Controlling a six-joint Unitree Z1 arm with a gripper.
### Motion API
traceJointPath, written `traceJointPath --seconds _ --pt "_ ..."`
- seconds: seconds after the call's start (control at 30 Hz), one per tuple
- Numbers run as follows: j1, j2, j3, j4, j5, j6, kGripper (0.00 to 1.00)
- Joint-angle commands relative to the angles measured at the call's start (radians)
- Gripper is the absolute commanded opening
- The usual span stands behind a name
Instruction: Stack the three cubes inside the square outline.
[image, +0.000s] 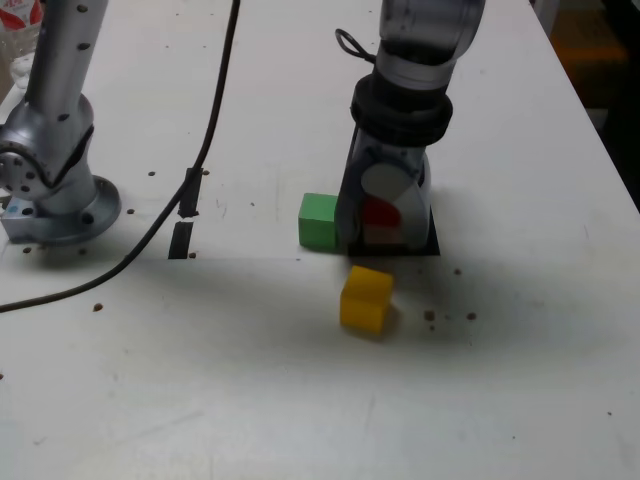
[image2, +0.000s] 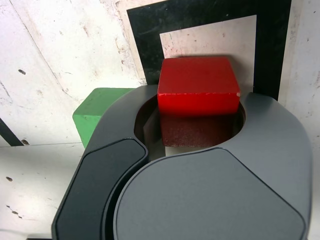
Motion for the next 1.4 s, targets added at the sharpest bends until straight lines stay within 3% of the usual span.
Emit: traceJointPath --seconds 0.0,0.33,0.73,1.13,1.37 --pt "0.003 -0.01 0.002 -0.003 -0.002 -0.001 0.05" --pt "0.008 -0.01 0.003 -0.016 -0.003 0.002 0.18" --pt "0.037 -0.009 0.022 -0.033 0.005 0.022 0.53" --pt "0.04 -0.008 0.021 -0.066 0.0 0.055 0.64" --pt "0.04 -0.01 0.026 -0.057 -0.011 0.055 0.66"
